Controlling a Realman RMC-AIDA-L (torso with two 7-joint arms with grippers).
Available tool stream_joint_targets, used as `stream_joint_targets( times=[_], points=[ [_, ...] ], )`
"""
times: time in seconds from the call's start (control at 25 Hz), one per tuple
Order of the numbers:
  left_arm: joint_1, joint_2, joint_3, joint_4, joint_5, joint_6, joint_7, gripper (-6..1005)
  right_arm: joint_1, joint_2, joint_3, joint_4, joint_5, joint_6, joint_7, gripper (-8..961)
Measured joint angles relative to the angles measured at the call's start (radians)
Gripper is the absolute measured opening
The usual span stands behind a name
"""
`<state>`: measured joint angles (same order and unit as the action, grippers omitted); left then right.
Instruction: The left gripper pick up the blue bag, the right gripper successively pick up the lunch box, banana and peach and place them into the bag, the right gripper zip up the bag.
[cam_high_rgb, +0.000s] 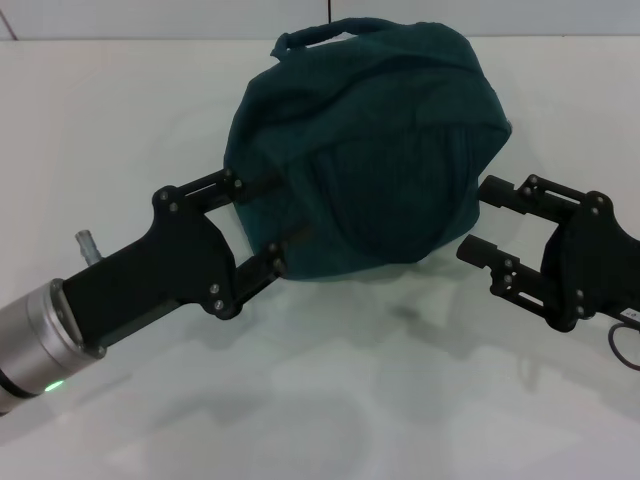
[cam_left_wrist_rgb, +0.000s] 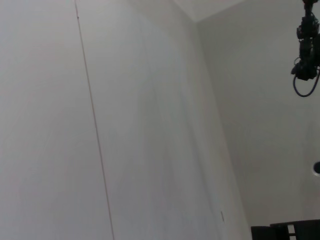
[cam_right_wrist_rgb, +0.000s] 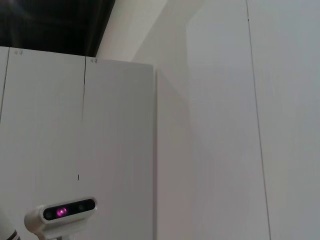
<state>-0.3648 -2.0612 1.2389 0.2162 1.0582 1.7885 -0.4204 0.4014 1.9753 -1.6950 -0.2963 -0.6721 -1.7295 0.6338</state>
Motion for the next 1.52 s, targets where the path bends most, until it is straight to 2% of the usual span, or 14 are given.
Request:
stream_joint_targets(
  times=[0.16,0.36,0.68,1.12,1.52],
  points=[
    [-0.001,0.008,-0.002,0.000,0.001,-0.009,-0.006,449,0.000,0.000,0.009,-0.001,0.007,0.000,0.004,530],
    [-0.006,0.011,-0.001,0.012,0.001,-0.046,-0.009,449,0.001,0.006,0.073,-0.002,0.006,0.021,0.024,530],
    [-0.015,0.021,0.001,0.014,0.031,-0.096,-0.033,449,0.004,0.009,0.072,-0.001,-0.018,0.118,0.036,532],
    [-0.016,0.021,0.000,0.014,0.039,-0.122,-0.036,449,0.028,0.010,0.076,-0.003,-0.052,0.162,0.037,533],
    [-0.016,0.010,-0.004,0.014,0.037,-0.123,-0.024,449,0.031,0.010,0.078,0.001,-0.052,0.165,0.031,533]
  ],
)
